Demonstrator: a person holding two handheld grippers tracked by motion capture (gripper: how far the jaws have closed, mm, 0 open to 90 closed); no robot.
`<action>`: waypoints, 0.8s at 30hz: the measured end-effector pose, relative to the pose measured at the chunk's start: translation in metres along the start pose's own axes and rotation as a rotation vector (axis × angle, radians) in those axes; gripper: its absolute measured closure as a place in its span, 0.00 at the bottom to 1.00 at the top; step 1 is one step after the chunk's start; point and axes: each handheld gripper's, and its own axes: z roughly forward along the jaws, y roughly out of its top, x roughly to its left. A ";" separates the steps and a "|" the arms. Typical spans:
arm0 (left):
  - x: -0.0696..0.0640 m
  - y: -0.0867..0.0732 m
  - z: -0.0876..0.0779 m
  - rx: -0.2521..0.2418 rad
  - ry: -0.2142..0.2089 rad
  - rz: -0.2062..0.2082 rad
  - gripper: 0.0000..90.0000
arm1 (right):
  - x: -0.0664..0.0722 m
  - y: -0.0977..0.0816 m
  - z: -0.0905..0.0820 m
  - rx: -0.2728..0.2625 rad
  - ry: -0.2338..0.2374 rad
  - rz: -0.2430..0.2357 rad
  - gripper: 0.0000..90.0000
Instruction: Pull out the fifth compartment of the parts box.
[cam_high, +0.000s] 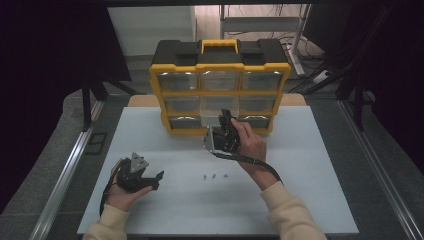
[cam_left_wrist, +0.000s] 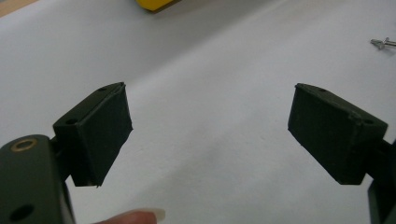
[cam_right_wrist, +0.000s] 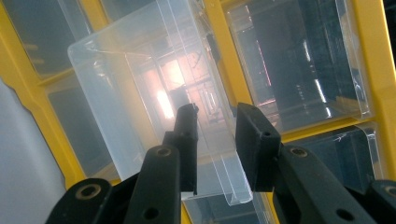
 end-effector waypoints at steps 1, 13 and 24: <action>0.000 0.000 0.000 0.000 0.000 0.000 0.15 | 0.000 0.000 -0.001 -0.001 0.000 -0.001 0.78; -0.001 0.000 0.001 0.005 -0.002 0.005 0.15 | 0.001 -0.001 -0.005 -0.014 0.001 0.005 0.78; 0.000 0.000 0.000 0.002 -0.003 -0.002 0.15 | 0.001 -0.002 -0.010 -0.013 0.005 0.001 0.78</action>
